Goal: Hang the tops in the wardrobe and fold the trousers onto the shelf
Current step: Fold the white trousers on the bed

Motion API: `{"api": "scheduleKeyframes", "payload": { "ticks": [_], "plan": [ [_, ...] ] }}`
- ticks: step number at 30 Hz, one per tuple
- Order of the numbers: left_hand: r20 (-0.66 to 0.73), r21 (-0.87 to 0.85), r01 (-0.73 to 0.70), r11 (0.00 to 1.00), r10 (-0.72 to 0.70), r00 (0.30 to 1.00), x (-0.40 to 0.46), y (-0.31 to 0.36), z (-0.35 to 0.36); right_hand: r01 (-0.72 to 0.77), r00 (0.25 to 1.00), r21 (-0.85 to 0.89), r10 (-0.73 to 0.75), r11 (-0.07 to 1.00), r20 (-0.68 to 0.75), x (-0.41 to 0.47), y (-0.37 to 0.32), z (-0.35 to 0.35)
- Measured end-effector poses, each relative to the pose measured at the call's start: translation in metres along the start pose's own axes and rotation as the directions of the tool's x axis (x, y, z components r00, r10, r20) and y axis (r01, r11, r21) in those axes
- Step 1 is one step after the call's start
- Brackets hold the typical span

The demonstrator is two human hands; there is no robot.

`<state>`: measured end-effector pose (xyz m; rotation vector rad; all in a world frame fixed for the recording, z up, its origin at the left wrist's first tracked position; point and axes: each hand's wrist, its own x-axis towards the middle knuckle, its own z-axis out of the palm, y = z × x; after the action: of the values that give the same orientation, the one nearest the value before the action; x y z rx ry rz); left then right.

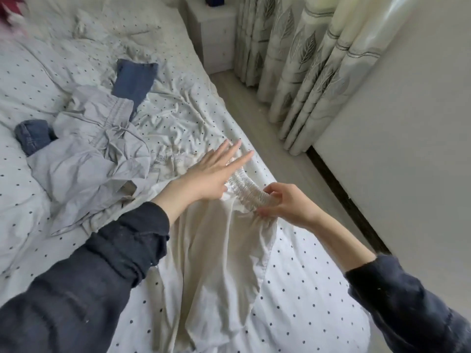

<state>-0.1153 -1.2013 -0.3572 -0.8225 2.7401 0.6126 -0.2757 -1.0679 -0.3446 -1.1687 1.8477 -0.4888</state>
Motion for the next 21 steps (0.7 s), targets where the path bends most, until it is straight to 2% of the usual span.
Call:
{"api": "scheduleKeyframes", "payload": {
  "ticks": [4, 8, 12, 16, 18, 21],
  "plan": [
    [0.162, -0.002, -0.195, 0.981, 0.193, 0.968, 0.006, 0.056, -0.027, 0.052, 0.998, -0.182, -0.058, 0.982, -0.025, -0.060, -0.012, -0.051],
    [0.124, -0.075, -0.364, 0.928, 0.371, 0.920, 0.003, 0.120, -0.054, 0.062, 0.990, -0.312, -0.098, 0.948, -0.103, -0.131, -0.028, -0.107],
    [0.004, -0.137, -0.471, 0.872, 0.476, 0.880, -0.003, 0.177, -0.076, 0.057, 0.964, -0.395, -0.153, 0.917, -0.216, -0.189, -0.046, -0.141],
    [-0.173, 0.079, -0.460, 0.884, 0.467, 0.867, -0.015, 0.198, -0.107, 0.064, 0.906, -0.452, -0.242, 0.890, -0.347, -0.228, -0.055, -0.160],
    [-0.274, 0.161, -0.454, 0.876, 0.482, 0.833, -0.030, 0.204, -0.129, 0.075, 0.846, -0.444, -0.293, 0.893, -0.446, -0.244, -0.062, -0.170],
    [-0.400, 0.191, -0.486, 0.853, 0.520, 0.755, -0.055, 0.215, -0.163, 0.104, 0.748, -0.485, -0.390, 0.868, -0.537, -0.255, -0.083, -0.184]
  ]
}}
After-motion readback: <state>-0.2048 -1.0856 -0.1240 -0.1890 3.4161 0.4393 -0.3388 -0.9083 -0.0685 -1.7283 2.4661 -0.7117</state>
